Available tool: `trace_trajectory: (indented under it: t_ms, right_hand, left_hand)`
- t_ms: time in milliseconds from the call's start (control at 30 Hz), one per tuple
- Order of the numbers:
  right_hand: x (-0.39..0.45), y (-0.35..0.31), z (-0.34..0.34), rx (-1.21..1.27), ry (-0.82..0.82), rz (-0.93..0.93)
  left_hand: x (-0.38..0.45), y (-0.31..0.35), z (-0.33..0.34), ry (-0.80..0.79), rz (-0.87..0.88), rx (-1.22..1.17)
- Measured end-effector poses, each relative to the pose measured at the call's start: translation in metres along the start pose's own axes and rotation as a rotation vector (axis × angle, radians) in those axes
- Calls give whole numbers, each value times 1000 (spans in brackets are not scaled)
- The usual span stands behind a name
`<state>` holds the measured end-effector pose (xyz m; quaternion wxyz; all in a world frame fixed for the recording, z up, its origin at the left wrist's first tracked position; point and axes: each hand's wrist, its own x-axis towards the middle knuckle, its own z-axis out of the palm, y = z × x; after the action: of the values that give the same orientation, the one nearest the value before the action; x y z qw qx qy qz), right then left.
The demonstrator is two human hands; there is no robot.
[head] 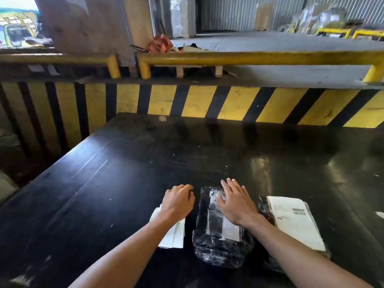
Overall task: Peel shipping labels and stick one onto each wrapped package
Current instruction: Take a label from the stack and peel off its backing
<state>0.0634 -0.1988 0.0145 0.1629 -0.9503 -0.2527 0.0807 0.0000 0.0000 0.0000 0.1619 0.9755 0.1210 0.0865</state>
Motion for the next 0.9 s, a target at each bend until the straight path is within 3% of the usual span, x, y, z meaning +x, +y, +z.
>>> trace_trajectory:
  t_ms: [167, 300, 600, 900]
  right_hand:
    - [-4, 3, 33, -84, -80, 7]
    - [-5, 6, 42, -127, -16, 6]
    - [-6, 5, 46, -141, 14, 13]
    - [-7, 6, 47, -123, 37, 13]
  left_hand:
    - [-39, -48, 32, -155, -208, 89]
    - [-61, -76, 50, -119, -317, 103]
    - [-53, -106, 59, -109, -741, -208]
    - [-42, -110, 49, -45, -910, -421]
